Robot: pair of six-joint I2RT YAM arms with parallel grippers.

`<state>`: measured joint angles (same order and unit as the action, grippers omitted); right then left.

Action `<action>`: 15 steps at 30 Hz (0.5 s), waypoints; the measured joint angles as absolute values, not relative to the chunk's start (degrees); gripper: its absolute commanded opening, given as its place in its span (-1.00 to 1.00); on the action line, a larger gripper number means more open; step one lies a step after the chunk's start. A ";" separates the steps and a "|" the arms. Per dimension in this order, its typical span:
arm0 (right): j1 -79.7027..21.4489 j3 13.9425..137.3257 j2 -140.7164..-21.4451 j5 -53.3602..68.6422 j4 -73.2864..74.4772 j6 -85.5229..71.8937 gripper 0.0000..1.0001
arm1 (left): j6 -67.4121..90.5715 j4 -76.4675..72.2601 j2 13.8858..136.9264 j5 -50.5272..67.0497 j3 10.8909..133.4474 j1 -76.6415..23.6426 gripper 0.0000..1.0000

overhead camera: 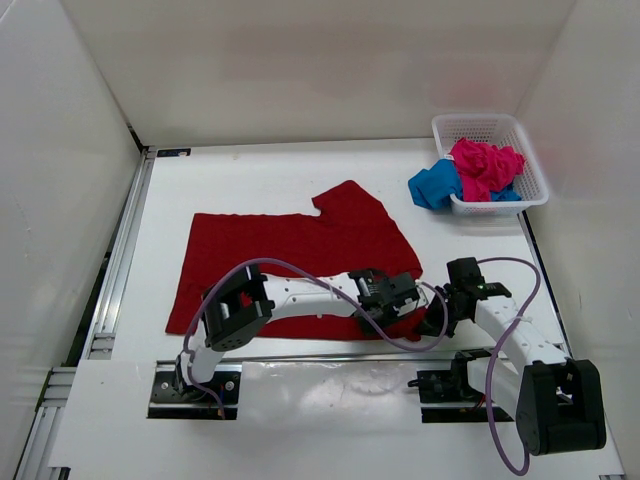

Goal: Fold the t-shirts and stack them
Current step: Fold the flattened tshirt in 1/3 of the way

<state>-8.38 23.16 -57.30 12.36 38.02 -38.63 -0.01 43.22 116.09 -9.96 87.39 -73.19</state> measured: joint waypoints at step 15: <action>-8.38 23.16 -56.90 11.92 38.02 -38.63 -0.82 | -0.05 42.83 118.21 -12.62 86.85 -71.85 -0.78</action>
<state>-8.38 23.16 -56.90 11.92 38.02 -38.63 -0.05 42.83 118.21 -12.62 86.85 -71.85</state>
